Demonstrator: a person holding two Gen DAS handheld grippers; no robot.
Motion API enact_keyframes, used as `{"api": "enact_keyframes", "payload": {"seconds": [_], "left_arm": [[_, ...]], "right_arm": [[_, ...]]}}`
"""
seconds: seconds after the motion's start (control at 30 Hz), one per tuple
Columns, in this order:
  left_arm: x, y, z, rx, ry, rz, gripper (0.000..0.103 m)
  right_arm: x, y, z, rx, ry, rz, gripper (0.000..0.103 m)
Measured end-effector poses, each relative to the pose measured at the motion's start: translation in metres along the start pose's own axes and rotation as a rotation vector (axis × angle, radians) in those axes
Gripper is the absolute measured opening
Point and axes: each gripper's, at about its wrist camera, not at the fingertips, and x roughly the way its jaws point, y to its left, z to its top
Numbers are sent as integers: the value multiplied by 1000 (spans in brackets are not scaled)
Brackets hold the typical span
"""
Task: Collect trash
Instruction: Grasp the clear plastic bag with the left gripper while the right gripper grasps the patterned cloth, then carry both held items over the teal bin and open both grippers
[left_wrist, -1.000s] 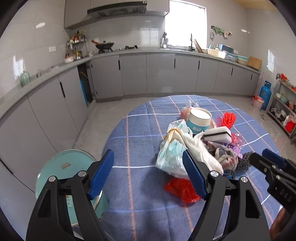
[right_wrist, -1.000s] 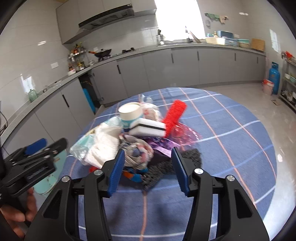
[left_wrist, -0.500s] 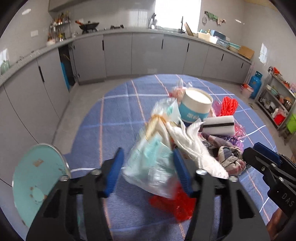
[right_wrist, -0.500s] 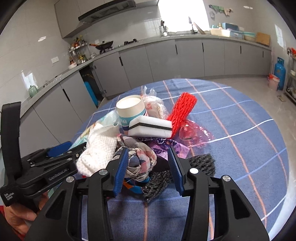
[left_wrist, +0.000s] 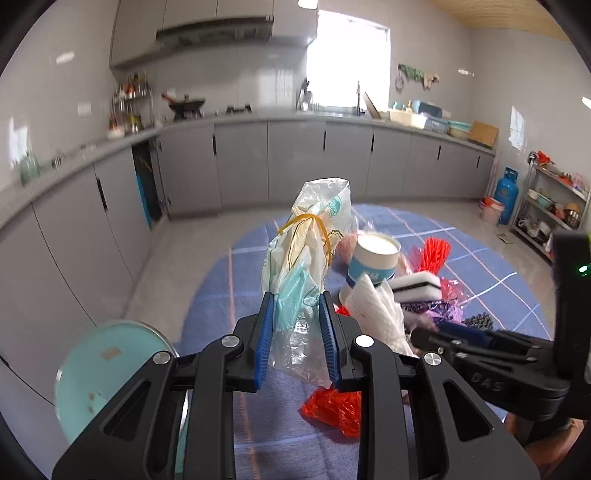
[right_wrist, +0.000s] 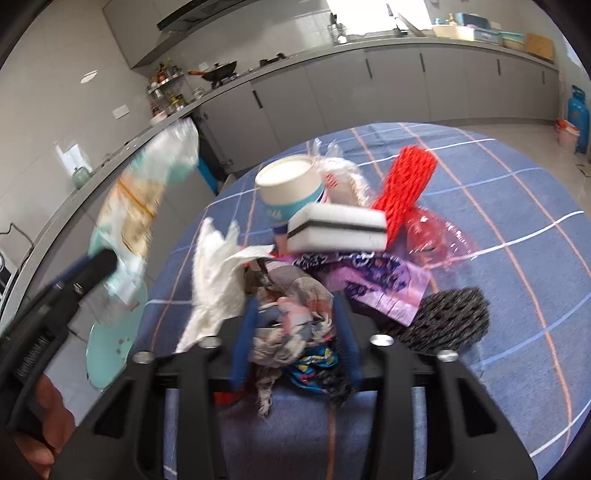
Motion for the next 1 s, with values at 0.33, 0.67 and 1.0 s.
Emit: {"api": "enact_keyframes", "payload": {"seconds": [0.33,0.67,1.0], "left_arm": [[-35,12,-4,-62,-42,-6,25],[-66,24,-8,-89,-73,13,26],[-88,66,-20,-157,-66,113,26]], "right_arm": [[-48,13,-7,-31,-113,-32,12],[-105,27,11,-62,-287,-35,11],[-119,92,28,-167,-342,65,8]]}}
